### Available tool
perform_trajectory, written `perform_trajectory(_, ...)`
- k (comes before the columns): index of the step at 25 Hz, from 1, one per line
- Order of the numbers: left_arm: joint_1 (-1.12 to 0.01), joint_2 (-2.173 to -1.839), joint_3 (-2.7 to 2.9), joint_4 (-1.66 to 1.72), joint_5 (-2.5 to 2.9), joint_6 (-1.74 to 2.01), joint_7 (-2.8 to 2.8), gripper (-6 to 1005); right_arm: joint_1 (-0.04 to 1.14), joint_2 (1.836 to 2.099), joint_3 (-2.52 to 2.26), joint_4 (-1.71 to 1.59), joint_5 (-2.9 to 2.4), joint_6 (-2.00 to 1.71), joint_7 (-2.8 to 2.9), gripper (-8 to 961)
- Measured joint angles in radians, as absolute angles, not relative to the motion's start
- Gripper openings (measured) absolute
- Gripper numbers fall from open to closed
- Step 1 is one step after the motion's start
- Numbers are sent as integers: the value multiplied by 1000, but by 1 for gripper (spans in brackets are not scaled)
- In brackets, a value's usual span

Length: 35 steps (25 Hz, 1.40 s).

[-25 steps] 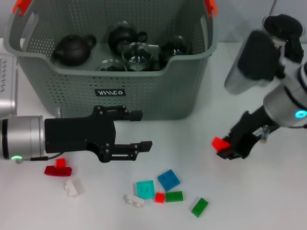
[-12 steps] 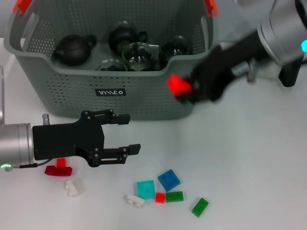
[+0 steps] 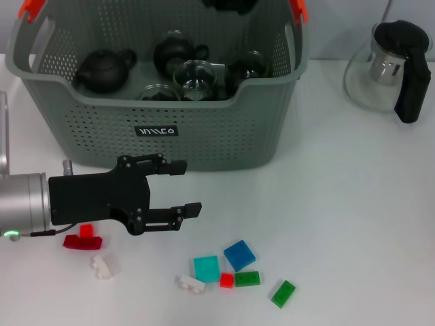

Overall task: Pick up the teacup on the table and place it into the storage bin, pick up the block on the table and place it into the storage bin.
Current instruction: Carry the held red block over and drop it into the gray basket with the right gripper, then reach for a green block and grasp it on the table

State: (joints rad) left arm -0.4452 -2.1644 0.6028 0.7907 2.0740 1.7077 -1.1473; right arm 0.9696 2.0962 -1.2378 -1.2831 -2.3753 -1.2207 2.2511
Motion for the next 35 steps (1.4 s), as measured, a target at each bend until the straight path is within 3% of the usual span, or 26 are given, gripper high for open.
perform_trajectory(11,-448,-2163,603,790,2074,1706,-1150,752,1031,2099,-1327,-1023,-2376,-898,2181,307)
perform_trajectory(22,-449,-2163,603,790,2074,1706,-1154,753,1027,2098,-1332,-1018,-2376,-888,2211,419)
perform_trajectory(28,-448,-2163,603,792,2074,1709,-1155,753,1014,2096,-1321,-1039,-2374,-902,2212,671)
perform_trajectory(35,-447,-2161,602,793,2077,1711,-1156,753,869,2096,-1315,-1269,-2263,-1046,2162,809)
